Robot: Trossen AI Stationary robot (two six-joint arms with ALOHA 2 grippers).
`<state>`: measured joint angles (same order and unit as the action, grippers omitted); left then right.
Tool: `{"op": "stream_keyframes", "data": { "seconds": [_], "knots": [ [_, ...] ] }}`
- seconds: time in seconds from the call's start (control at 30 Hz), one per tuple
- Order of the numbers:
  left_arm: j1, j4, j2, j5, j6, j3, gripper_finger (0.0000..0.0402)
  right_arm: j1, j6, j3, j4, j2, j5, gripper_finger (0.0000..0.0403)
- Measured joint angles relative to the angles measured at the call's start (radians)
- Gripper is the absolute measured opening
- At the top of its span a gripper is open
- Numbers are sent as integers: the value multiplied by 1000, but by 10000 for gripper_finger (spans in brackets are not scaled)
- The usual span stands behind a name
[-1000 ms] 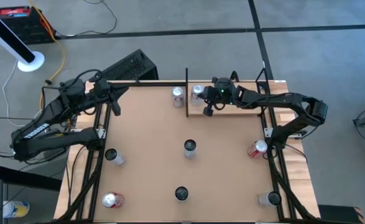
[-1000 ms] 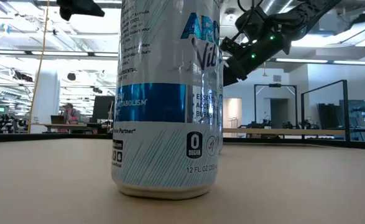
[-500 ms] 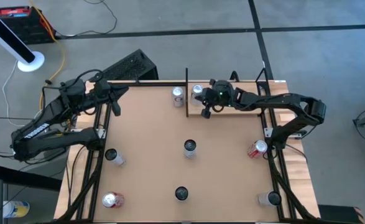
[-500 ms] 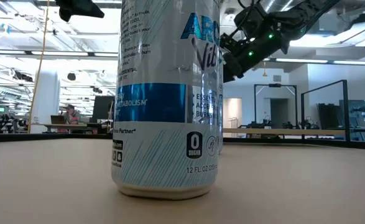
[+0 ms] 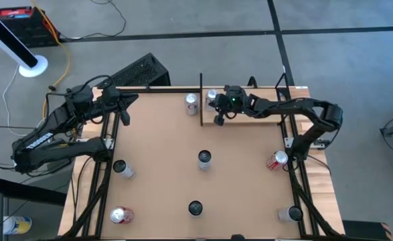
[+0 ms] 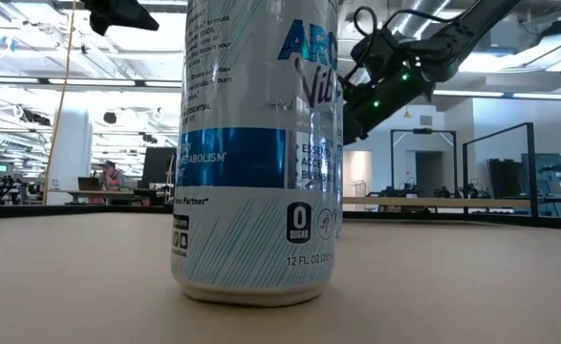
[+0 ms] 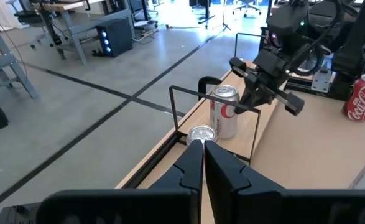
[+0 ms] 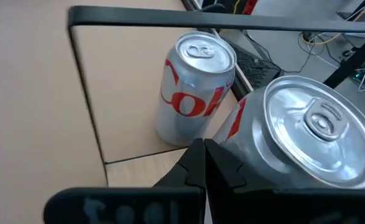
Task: Place canned beverage on shelf
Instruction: Put the left red-silver soda can on the shelf
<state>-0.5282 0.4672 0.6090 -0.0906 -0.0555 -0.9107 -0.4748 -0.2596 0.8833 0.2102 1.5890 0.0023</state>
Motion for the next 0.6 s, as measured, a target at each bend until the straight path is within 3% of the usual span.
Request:
{"op": "stream_keyframes", "data": {
  "seconds": [0.6],
  "knots": [
    [0,-1,2,0,8,0,0,-83,-20,0,77,3,1,22]
  ]
}}
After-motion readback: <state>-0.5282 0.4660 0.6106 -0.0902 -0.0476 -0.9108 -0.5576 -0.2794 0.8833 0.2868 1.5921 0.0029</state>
